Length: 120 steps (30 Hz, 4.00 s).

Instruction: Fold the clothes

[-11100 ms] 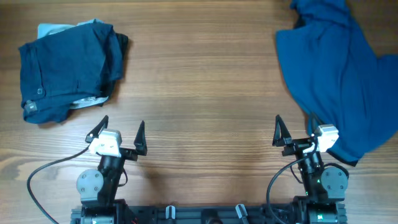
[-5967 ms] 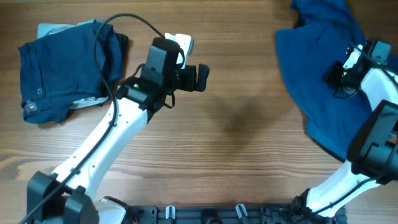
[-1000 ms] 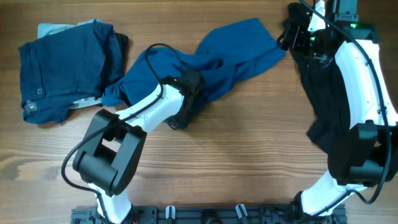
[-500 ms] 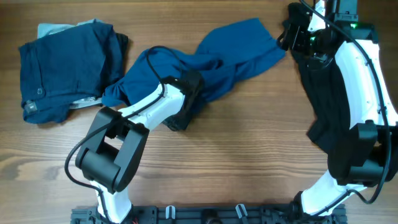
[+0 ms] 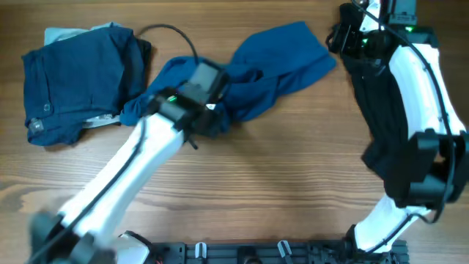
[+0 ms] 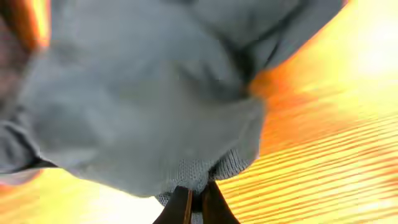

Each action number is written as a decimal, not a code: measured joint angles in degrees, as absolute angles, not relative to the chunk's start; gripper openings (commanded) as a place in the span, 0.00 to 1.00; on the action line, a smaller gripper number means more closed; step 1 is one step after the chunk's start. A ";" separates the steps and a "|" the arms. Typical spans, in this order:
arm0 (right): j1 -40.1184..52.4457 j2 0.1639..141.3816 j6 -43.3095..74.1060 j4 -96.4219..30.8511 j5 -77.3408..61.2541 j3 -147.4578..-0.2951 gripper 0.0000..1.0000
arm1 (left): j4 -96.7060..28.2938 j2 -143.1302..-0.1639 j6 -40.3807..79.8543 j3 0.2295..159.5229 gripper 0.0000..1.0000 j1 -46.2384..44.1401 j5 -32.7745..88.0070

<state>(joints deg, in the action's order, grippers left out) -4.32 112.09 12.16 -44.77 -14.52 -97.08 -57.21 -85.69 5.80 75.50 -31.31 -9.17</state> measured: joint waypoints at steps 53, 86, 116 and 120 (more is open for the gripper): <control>2.52 131.44 22.98 -18.33 1.54 -96.82 0.63 | -60.25 -79.55 8.93 75.61 0.04 -29.98 -9.82; -3.42 125.84 0.99 -33.82 -7.73 -101.56 0.78 | -59.59 -79.59 8.93 75.61 0.04 -29.98 -9.82; -2.33 124.33 -1.45 -39.99 -10.15 -104.73 0.04 | -58.02 -79.53 9.76 77.32 0.04 -28.40 -9.80; -3.73 109.23 1.17 -43.44 -8.84 -104.97 0.04 | -57.45 -77.91 9.82 85.43 0.04 -20.05 -10.02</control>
